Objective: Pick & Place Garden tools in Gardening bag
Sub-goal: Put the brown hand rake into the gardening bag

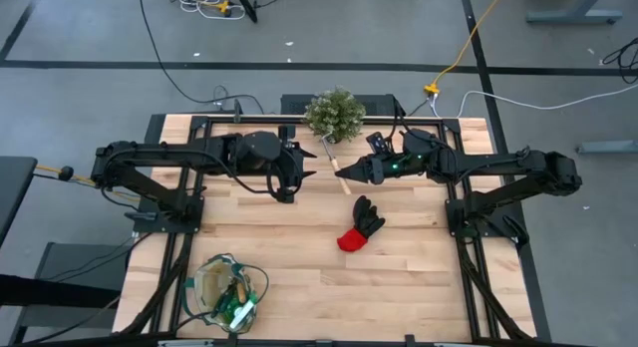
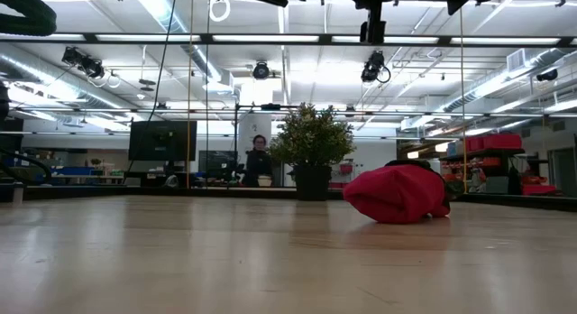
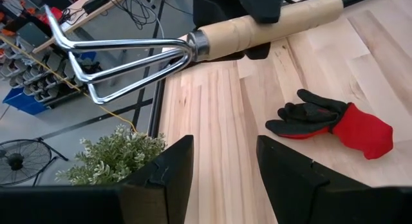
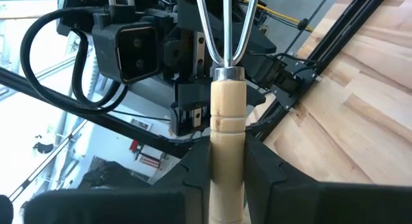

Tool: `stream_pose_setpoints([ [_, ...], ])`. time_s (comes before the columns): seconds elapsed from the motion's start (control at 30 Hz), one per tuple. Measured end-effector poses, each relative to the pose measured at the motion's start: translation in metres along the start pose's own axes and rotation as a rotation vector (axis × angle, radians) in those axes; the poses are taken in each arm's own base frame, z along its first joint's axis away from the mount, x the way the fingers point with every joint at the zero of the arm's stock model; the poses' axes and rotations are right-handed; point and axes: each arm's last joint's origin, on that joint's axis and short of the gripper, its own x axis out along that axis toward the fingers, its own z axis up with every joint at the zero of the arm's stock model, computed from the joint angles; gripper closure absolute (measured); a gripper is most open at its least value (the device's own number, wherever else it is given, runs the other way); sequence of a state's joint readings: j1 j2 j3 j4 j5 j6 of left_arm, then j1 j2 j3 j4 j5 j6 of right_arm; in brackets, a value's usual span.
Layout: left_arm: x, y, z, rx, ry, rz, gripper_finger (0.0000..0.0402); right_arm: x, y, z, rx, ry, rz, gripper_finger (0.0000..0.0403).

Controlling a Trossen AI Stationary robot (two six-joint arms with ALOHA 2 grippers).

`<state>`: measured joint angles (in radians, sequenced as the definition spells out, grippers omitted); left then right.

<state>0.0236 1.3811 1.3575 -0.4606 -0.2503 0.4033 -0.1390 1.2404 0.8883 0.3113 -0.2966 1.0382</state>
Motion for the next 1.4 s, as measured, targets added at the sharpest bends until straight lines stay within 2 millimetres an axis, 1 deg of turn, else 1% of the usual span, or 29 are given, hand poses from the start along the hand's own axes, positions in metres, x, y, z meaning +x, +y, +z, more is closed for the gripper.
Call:
stream_pose_setpoints([
  [0.37,-0.003,-0.010,0.005,0.024,-0.028,-0.037,0.0225,0.000,0.001,0.001,-0.003,-0.021,0.000,0.0346],
  [0.53,-0.004,-0.010,0.014,0.007,-0.152,-0.104,0.0225,0.000,0.002,0.002,-0.002,-0.032,0.017,0.0346],
  [0.63,-0.005,-0.007,0.021,-0.008,-0.244,-0.121,0.0225,0.000,0.004,0.003,0.003,-0.048,0.028,0.0346],
  [0.77,-0.005,-0.005,0.025,-0.016,-0.292,-0.114,0.0225,0.000,0.006,0.004,0.000,-0.059,0.047,0.0346],
  [1.0,-0.004,0.002,0.023,-0.031,-0.284,-0.095,0.0225,0.000,0.006,0.004,0.006,-0.057,0.047,0.0346],
  [1.4,-0.004,0.002,0.023,-0.031,-0.283,-0.095,0.0225,-0.001,0.005,0.005,0.006,-0.054,0.050,0.0346],
])
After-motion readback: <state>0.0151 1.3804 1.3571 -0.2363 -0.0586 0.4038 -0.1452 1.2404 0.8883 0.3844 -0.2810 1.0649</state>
